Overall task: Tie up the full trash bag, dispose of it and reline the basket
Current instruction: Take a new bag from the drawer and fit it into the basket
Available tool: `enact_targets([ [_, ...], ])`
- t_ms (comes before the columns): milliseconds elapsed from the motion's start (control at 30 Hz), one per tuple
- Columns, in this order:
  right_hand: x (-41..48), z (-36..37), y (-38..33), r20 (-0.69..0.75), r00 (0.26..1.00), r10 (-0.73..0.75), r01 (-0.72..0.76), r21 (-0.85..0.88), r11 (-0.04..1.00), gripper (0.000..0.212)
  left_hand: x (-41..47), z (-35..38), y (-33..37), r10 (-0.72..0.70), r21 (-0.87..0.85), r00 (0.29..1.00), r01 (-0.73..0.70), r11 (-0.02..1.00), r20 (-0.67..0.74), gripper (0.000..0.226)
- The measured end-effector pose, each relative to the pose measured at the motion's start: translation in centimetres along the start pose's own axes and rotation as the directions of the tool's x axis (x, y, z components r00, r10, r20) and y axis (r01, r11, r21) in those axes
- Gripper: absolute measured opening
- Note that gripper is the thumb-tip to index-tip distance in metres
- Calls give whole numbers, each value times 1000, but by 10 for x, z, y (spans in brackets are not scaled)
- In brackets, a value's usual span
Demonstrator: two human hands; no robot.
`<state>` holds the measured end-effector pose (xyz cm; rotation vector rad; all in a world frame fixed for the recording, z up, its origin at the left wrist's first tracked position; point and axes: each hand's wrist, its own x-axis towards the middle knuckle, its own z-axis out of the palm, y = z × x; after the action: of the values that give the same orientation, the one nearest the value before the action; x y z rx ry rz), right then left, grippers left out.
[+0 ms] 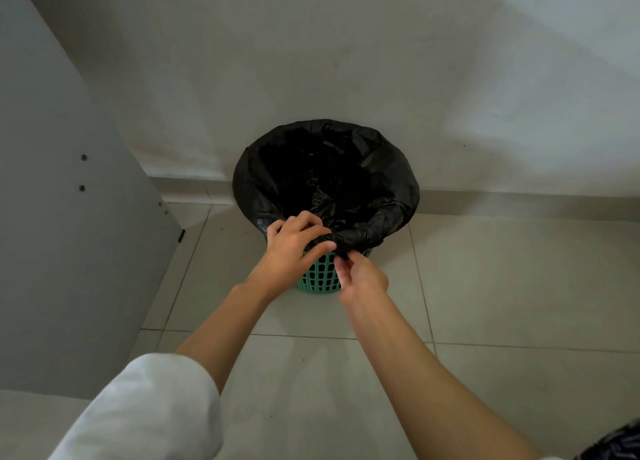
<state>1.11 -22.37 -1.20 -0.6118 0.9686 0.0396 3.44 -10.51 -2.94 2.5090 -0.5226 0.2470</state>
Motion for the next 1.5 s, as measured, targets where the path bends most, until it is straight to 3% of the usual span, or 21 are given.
enact_targets([
  [233, -3, 2, -1, -34, 999, -15, 16, 11, 1000, 26, -4, 5, 0, 29, 48, 999, -27, 998, -31, 56],
  [533, -10, 14, -6, 31, 998, -63, 64, -10, 998, 20, -2, 8, 0, 9, 32, 999, -8, 999, -31, 58],
  [667, -13, 23, -3, 27, 998, -60, 65, -251, 966, 34, -4, 8, -2, 9, 20, 999, -8, 1000, -44, 57],
  [733, -10, 28, -3, 13, 999, -49, 51, -312, 949, 30, -3, 8, -3, 1, 11, 999, -1, 1000, -46, 57],
  [967, 3, 32, -8, -9, 1000, -2, 0, -193, 981, 39, 0, 8, -5, -14, -14, 998, 14, 1000, -57, 35],
  [1167, 3, 32, -10, -1, 1000, -9, 9, -207, 978, 39, 0, 9, -4, -26, -25, 997, 25, 999, -71, 44],
  [1267, 5, 29, -8, 60, 998, 36, -23, -215, 976, 42, 0, 9, -3, -47, -26, 996, 45, 999, -81, 36],
  [1400, 4, 23, -11, 139, 986, 94, -71, -163, 984, 26, 0, 8, -1, -81, -38, 995, 79, 996, -64, 31],
  [1500, -5, 23, -11, 71, 996, 56, -49, -105, 993, 18, 0, 8, 0, -89, -45, 994, 87, 995, -59, 31],
])
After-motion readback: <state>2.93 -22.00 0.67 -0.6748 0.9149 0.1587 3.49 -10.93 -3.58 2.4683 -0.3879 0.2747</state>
